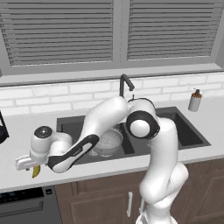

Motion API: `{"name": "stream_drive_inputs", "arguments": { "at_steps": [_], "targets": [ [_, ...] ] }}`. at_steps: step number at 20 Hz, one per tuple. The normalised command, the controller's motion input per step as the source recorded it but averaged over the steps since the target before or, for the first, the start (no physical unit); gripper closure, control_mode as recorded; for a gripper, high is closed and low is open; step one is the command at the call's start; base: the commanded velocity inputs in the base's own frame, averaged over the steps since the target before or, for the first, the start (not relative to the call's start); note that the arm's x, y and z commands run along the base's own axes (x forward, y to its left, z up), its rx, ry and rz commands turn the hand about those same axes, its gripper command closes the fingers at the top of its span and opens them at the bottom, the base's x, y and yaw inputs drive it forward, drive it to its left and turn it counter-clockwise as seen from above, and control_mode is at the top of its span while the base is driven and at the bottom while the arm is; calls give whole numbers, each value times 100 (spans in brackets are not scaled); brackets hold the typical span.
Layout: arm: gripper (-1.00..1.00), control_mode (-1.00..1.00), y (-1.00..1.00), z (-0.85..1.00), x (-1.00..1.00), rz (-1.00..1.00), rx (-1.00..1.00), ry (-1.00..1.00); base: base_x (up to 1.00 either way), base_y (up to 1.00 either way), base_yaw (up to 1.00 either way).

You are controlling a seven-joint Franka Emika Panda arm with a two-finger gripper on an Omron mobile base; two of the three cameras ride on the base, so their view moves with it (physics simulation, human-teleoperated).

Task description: Put the colander in the sink, put the banana in the colander, and turn on the sink faucet and pour water over the colander.

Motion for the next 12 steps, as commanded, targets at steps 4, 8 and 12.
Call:
{"name": "stream_drive_inputs", "arguments": {
  "at_steps": [4,8,12],
  "targets": [
    [-100,-100,9,6,39,-9,-11,15,0,0,0],
    [-100,-100,6,0,16,-3,-8,18,0,0,0],
    [-100,-100,4,-11,2,0,-6,15,0,0,0]
  ]
}}
